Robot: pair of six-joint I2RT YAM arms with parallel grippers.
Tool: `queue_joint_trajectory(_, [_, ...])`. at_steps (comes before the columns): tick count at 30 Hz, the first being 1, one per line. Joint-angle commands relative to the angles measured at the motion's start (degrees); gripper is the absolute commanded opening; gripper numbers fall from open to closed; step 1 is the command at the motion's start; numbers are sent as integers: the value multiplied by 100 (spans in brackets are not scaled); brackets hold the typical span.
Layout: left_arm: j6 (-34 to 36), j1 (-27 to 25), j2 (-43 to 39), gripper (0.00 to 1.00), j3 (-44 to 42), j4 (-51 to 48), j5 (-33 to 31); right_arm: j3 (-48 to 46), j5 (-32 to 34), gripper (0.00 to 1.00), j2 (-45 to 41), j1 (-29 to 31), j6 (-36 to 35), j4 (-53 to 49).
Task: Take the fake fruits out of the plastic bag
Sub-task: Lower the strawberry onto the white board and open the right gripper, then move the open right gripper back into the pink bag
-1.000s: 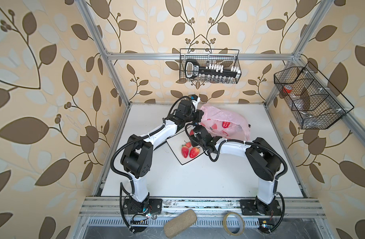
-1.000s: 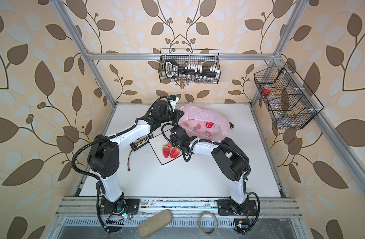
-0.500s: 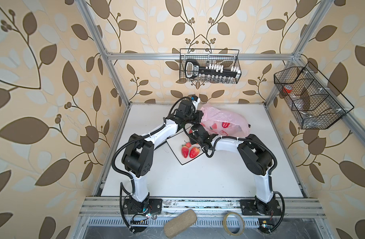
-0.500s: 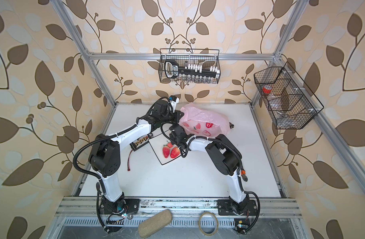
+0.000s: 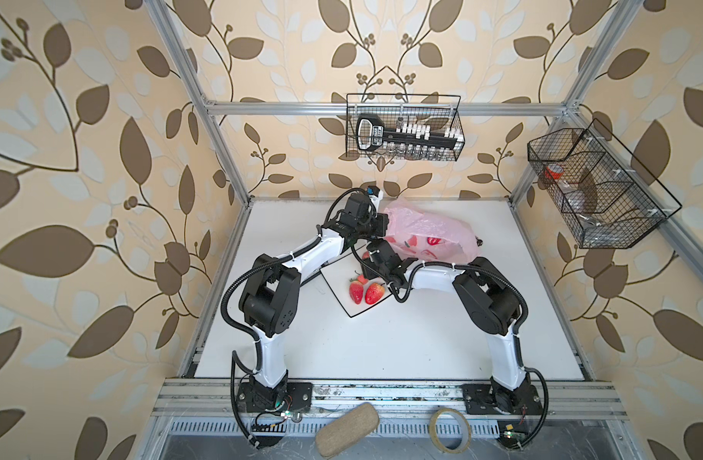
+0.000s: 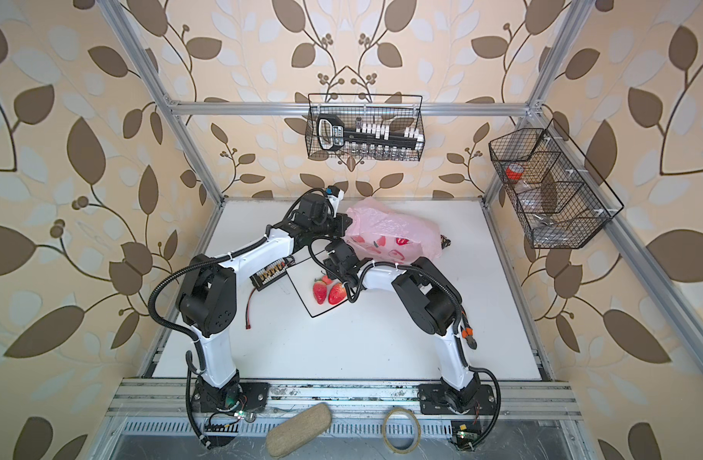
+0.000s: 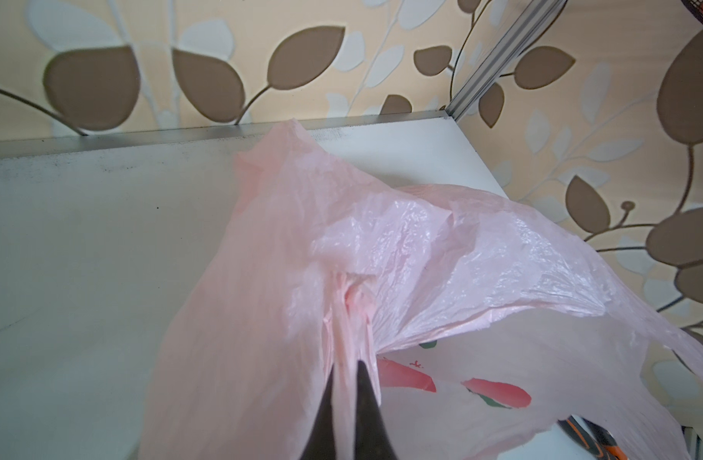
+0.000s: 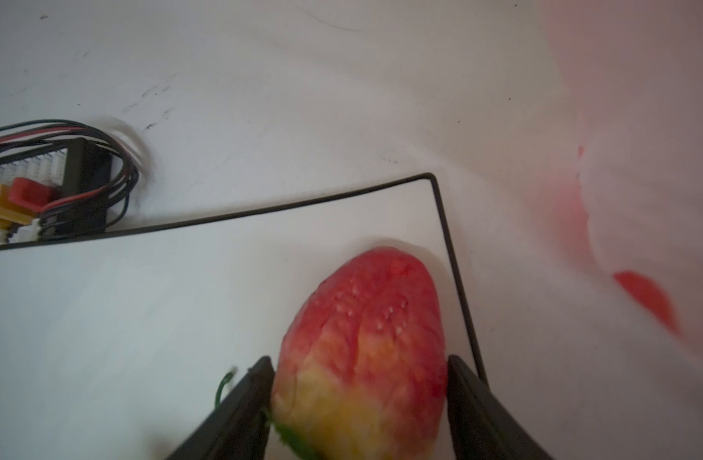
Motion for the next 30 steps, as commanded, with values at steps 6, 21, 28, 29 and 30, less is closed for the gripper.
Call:
queue_joint_trajectory(6, [15,94,-40,0,336,39,44,-387,-235,73,-1116,-18,-203,180])
queue_joint_trajectory(21, [-63,155,-28,0,277,290,366,-2594,-893,64,-4175,-36,-301,-236])
queue_joint_trajectory(28, [-122,148,-202,0,35,517,556,-2266,-181,46,-4752,-831,459,-1121])
queue_joint_trajectory(29, [-125,147,-222,0,9,529,551,-2188,-136,43,-4702,-977,605,-1200])
queue_joint_trajectory(30, [-140,147,-247,0,-30,547,513,-2092,-138,41,-4602,-1144,750,-1284])
